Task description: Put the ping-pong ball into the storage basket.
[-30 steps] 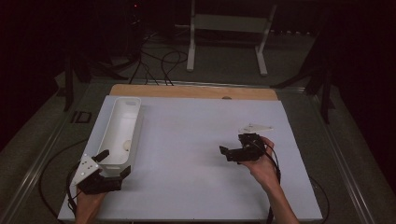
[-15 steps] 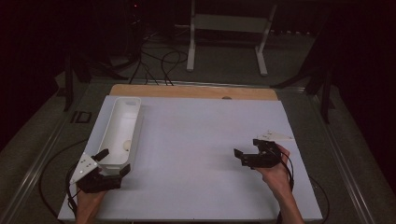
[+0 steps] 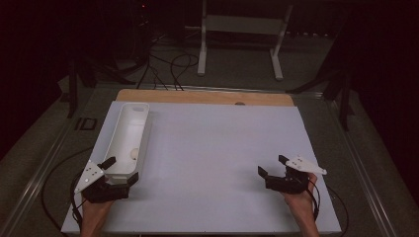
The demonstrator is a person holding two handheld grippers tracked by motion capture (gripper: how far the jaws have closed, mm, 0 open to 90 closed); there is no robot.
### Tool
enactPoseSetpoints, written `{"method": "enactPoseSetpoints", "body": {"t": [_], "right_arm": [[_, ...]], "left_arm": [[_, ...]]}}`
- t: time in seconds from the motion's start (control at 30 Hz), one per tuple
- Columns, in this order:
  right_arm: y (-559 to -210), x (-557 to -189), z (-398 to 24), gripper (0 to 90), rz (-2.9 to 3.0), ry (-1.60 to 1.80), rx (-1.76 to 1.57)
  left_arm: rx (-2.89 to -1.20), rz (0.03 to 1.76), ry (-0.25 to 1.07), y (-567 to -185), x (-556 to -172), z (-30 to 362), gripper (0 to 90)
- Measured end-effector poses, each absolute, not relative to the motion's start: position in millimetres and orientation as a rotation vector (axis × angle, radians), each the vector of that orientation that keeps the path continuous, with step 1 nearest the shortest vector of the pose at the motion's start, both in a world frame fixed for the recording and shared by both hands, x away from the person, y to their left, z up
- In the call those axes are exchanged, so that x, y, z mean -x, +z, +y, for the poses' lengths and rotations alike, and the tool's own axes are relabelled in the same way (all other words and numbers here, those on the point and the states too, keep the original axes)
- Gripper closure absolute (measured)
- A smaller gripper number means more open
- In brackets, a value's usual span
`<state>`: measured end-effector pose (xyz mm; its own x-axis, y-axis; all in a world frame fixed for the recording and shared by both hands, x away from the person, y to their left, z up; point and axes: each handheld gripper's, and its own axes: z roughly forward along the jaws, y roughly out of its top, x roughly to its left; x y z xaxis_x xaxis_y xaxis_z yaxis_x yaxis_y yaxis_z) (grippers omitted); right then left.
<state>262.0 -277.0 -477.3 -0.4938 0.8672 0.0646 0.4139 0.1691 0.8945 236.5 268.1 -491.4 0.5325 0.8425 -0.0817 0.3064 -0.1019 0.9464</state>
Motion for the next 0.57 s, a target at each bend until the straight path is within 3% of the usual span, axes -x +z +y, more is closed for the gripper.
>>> {"method": "enactPoseSetpoints", "body": {"t": [0.57], "right_arm": [[-484.5,-237.8,-290.6,8.8,1.868,1.360,-1.141]], "left_arm": [[-1.678,0.982,0.609,-489.5,-236.0,267.8,0.0]]}}
